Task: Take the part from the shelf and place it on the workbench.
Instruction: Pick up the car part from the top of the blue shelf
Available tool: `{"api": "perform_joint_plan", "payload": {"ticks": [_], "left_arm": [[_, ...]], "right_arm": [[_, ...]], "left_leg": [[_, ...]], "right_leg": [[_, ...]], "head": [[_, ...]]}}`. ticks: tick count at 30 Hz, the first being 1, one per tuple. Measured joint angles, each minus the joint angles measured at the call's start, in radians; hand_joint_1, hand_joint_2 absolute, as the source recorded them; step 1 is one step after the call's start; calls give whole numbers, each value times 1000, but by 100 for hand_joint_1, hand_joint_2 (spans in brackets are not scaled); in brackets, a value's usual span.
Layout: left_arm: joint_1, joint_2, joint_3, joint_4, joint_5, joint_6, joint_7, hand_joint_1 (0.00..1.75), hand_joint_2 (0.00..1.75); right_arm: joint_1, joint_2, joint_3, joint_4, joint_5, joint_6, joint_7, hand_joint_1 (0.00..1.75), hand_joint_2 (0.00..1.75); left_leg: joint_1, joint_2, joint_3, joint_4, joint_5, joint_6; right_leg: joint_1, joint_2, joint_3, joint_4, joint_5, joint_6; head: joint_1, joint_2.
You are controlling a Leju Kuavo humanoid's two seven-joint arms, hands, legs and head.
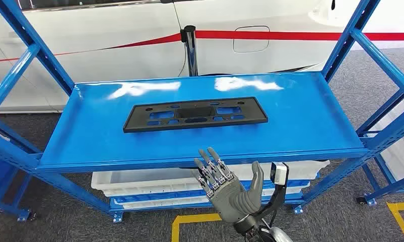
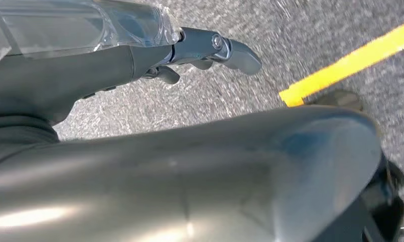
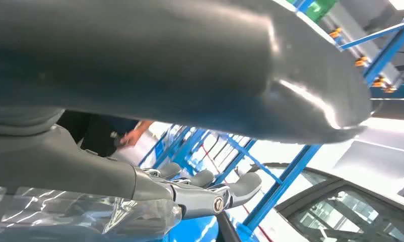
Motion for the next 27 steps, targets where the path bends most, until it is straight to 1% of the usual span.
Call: {"api": "perform_joint_plan", "payload": {"ticks": [1,2,3,4,5,6,7,8,9,10,11,12,13,14,15,16,17,18,19,20,21,22,23,24,25,26,27], "left_arm": [[1,0,0,0,0,0,0,0,0],[1,-1,0,0,0,0,1,0,0],[2,-1,0,0,-1,-1,1,0,0],[2,-2,0,0,-1,-1,2,0,0],[2,-2,0,0,-1,-1,2,0,0],[0,-2,0,0,-1,-1,2,0,0],[0,-2,0,0,-1,-1,2,0,0],[-2,-2,0,0,0,-1,2,0,0],[-3,-2,0,0,1,-1,2,0,0],[-3,-2,0,0,2,-1,1,0,0],[-5,-3,0,0,3,0,0,0,0],[-7,-3,0,0,5,0,-1,0,0],[-9,-4,0,0,8,0,-1,0,0],[-9,-4,0,0,10,0,-1,0,0],[-7,-5,0,0,13,1,-1,0,0],[-5,-5,0,0,16,1,-2,0,0],[-3,-5,0,0,19,1,-2,0,0],[-1,-5,0,0,23,1,-3,0,0],[-1,-5,0,0,26,1,-4,0,0],[0,-5,0,0,29,1,-4,0,0],[0,-5,0,0,32,0,-4,0,0],[0,-6,0,0,34,0,-4,0,0],[1,-6,0,0,36,-2,-3,0,0],[1,-7,0,0,39,-4,-2,0,0],[1,-8,0,0,41,-6,-2,0,0],[0,-8,0,0,44,-8,-2,0,0],[-1,-8,0,0,47,-8,-2,0,0]], "right_arm": [[0,0,0,-3,8,-3,1,0,0],[0,0,0,-6,13,-4,2,0,0],[0,0,1,-12,26,-8,4,0,0],[-1,0,1,-17,35,-12,5,0,0],[-2,0,1,-21,45,-16,6,0,0],[-3,-1,2,-26,58,-20,8,0,0],[-3,-1,2,-31,73,-27,8,0,0],[-5,-2,3,-37,93,-36,9,0,0],[-6,-1,3,-45,117,-46,9,0,0],[-7,0,3,-53,141,-58,9,0,0],[-10,0,3,-60,164,-70,8,0,0],[-12,1,3,-67,185,-83,8,0,0],[-13,1,4,-73,206,-100,8,0,0],[-15,1,4,-79,234,-124,9,0,0],[-15,1,4,-84,273,-156,12,0,0],[-15,1,4,-90,323,-196,16,0,0],[-17,1,4,-96,377,-237,21,0,0],[-20,2,4,-103,434,-276,28,0,0],[-24,2,4,-110,485,-308,34,0,0],[-29,3,4,-116,534,-335,40,0,0],[-33,4,5,-122,584,-357,45,0,0],[-37,5,6,-128,633,-377,50,0,0],[-41,7,7,-134,690,-397,55,0,0],[-44,10,9,-142,746,-414,59,0,0],[-47,11,10,-151,798,-430,63,0,0],[-52,13,12,-159,856,-446,65,0,0],[-58,14,15,-168,923,-464,68,0,0]], "left_leg": [[1,0,8,0,-6,-2],[2,-1,16,1,-12,-4],[3,-1,32,1,-26,-7],[5,-1,45,3,-40,-12],[5,-2,56,5,-52,-17],[5,-2,62,8,-63,-23],[5,-2,65,11,-72,-29],[4,-1,69,14,-76,-34],[4,0,68,20,-80,-38],[5,2,61,40,-81,-43],[7,3,40,78,-82,-48],[11,5,5,138,-89,-56],[17,6,-43,211,-104,-64],[22,7,-94,282,-129,-72],[28,7,-138,335,-154,-78],[32,8,-169,358,-170,-83],[35,9,-183,346,-167,-85],[38,9,-180,299,-135,-87],[39,11,-167,230,-82,-88],[39,13,-154,157,-18,-88],[37,14,-145,102,28,-84],[34,16,-141,73,58,-79],[30,16,-142,63,68,-73],[27,15,-141,65,63,-67],[27,15,-138,63,66,-61],[27,14,-132,59,63,-55],[29,14,-124,54,60,-47]], "right_leg": [[0,0,-1,-19,14,2],[-1,-1,4,-47,36,3],[-1,-1,12,-104,80,4],[-2,-3,28,-170,139,3],[-1,-4,41,-224,178,-1],[1,-5,49,-258,206,-7],[4,-5,51,-269,214,-17],[6,-5,50,-268,205,-27],[5,-5,53,-268,206,-35],[3,-4,58,-271,202,-41],[0,-4,66,-273,198,-46],[-2,-4,74,-274,193,-49],[-3,-5,81,-275,186,-52],[-4,-5,88,-275,178,-53],[-4,-4,97,-275,170,-52],[-5,-2,108,-275,160,-51],[-6,-1,122,-275,150,-49],[-8,1,139,-275,139,-46],[-10,2,154,-276,128,-43],[-10,3,168,-276,118,-38],[-9,4,176,-277,110,-33],[-9,5,178,-278,103,-28],[-8,6,180,-280,98,-21],[-9,7,180,-285,95,-14],[-11,7,183,-287,89,-8],[-11,5,183,-276,78,-4],[-12,2,170,-243,58,-2]], "head": [[0,0],[0,0],[0,0],[0,0],[-1,0],[-1,0],[-2,0],[-3,0],[-3,0],[-3,0],[-4,0],[-6,1],[-7,1],[-8,0],[-8,0],[-8,0],[-8,0],[-8,1],[-9,1],[-9,1],[-9,1],[-8,0],[-7,0],[-7,0],[-6,0],[-5,1],[-5,1]]}}
